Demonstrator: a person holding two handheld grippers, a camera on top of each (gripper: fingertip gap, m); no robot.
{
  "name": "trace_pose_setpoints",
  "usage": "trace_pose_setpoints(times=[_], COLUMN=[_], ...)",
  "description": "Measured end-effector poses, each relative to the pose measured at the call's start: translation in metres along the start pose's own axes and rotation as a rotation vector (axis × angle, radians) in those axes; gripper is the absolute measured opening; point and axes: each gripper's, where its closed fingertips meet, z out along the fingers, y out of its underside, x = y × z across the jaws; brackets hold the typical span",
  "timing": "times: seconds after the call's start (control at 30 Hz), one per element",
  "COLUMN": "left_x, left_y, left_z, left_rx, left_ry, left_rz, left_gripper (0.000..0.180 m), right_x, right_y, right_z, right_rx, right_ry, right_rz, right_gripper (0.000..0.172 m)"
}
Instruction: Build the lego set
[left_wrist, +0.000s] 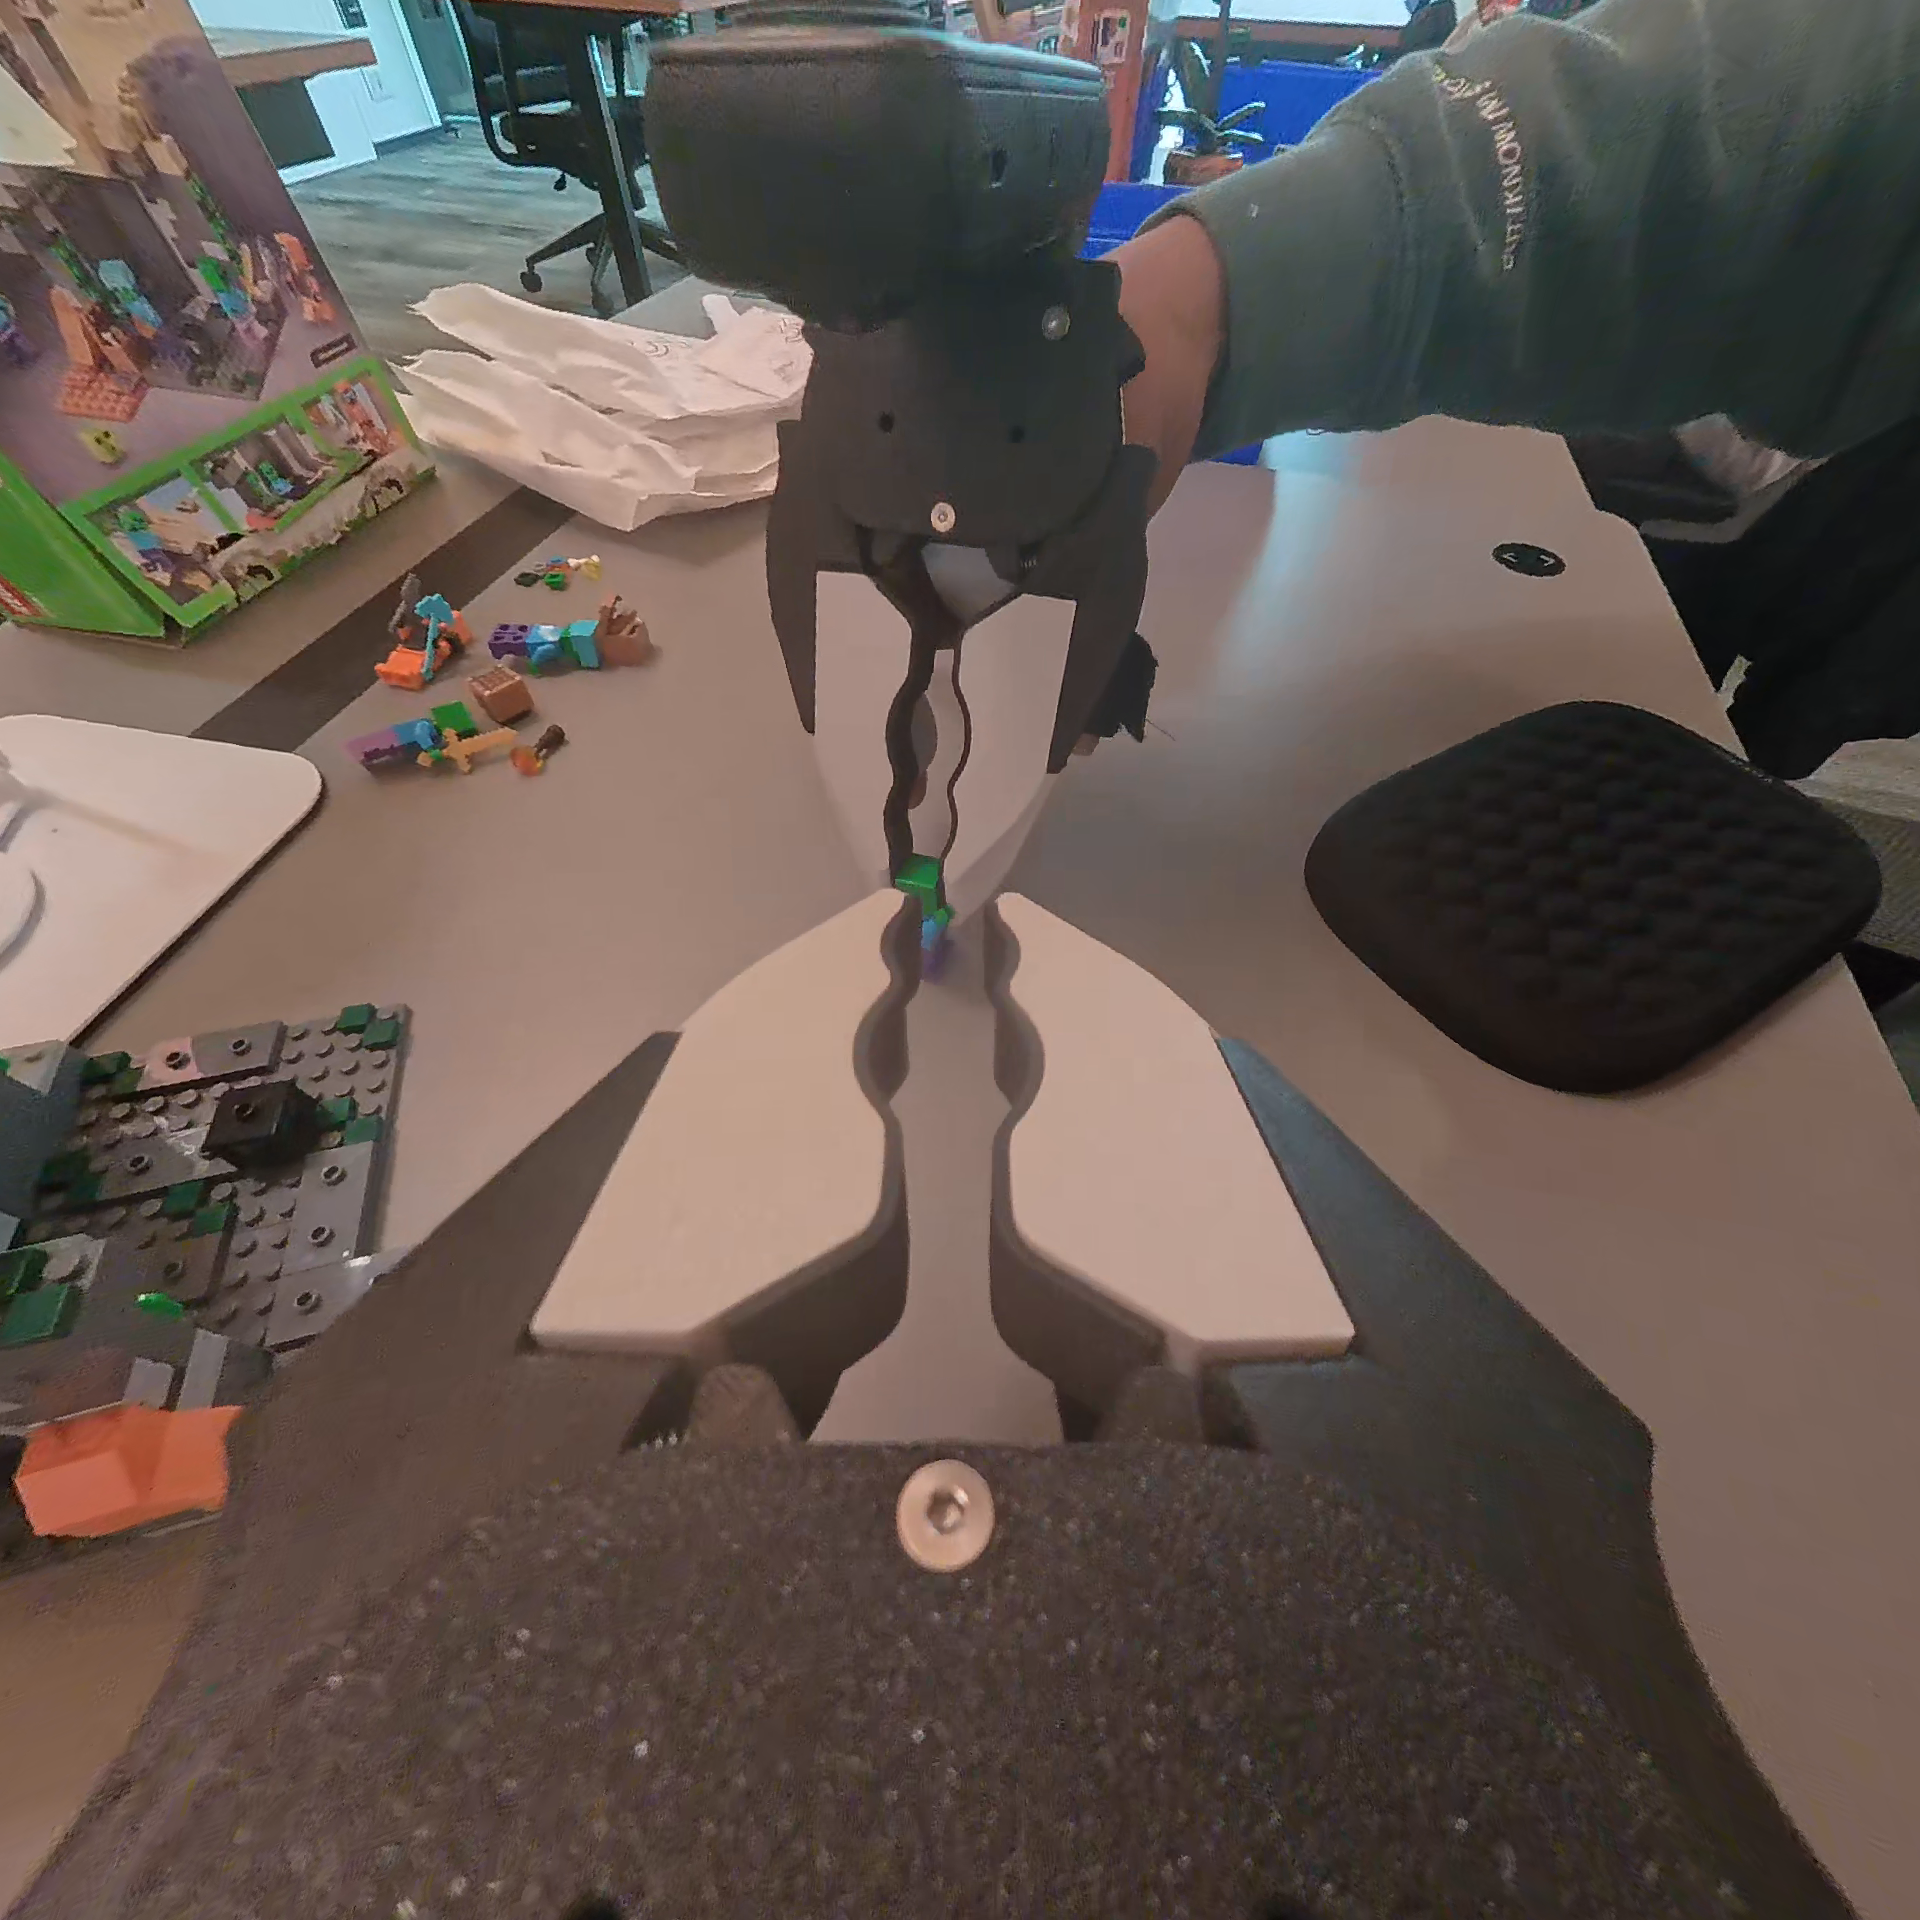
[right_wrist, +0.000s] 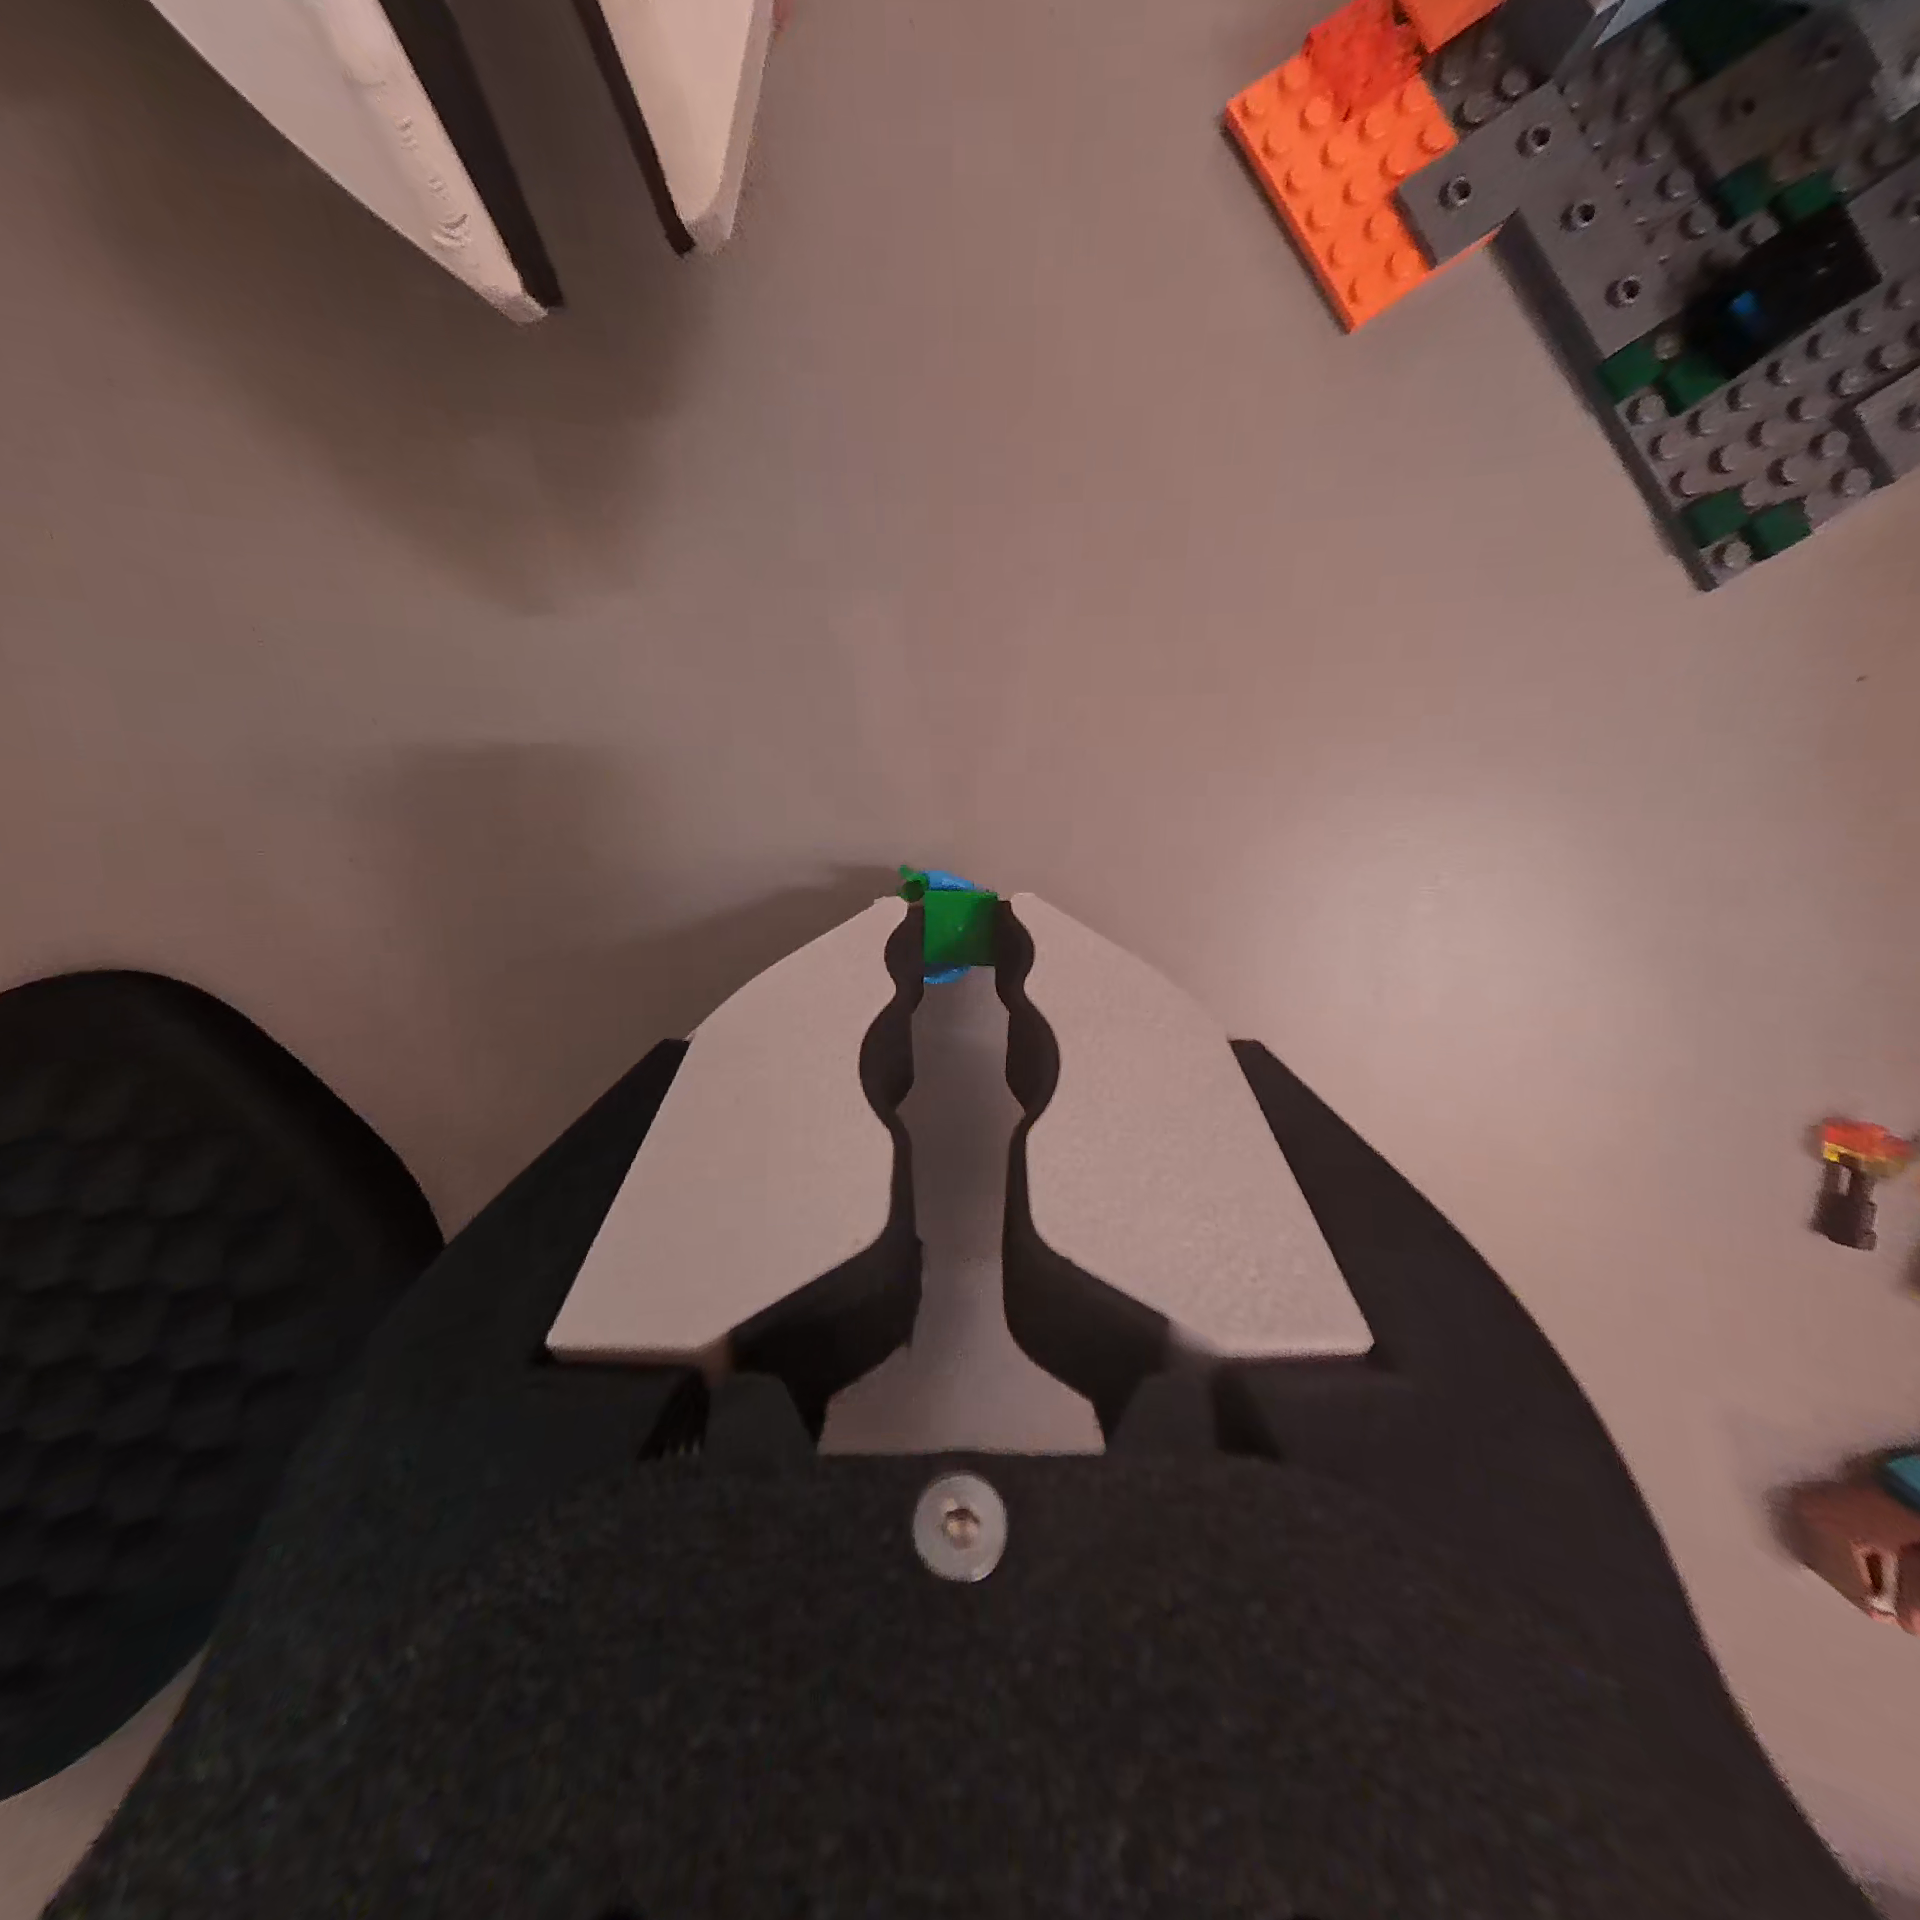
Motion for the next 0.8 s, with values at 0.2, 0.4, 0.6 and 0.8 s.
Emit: trace_pose_setpoints(times=[0.2,0.4,0.6,0.8], left_x=[-0.001,-0.005,-0.012,-0.022], left_y=[0.001,-0.003,0.003,0.013], left_z=[0.0,-0.003,0.0,0.002], left_rx=[-0.003,0.026,0.016,0.001], left_ry=[-0.002,-0.021,-0.051,-0.085], left_rz=[-0.005,-0.023,-0.035,-0.045], left_gripper=[0.011,0.009,0.008,0.006], right_x=[0.0,0.051,0.19,0.248], right_y=[-0.001,-0.042,-0.016,-0.005], right_z=[-0.002,-0.095,-0.199,-0.179], right_rx=[0.02,0.298,0.179,0.049], right_ry=[-0.014,0.25,1.169,1.358], right_rz=[0.004,0.006,-0.299,-0.471], right_gripper=[0.02,0.026,0.023,0.023])
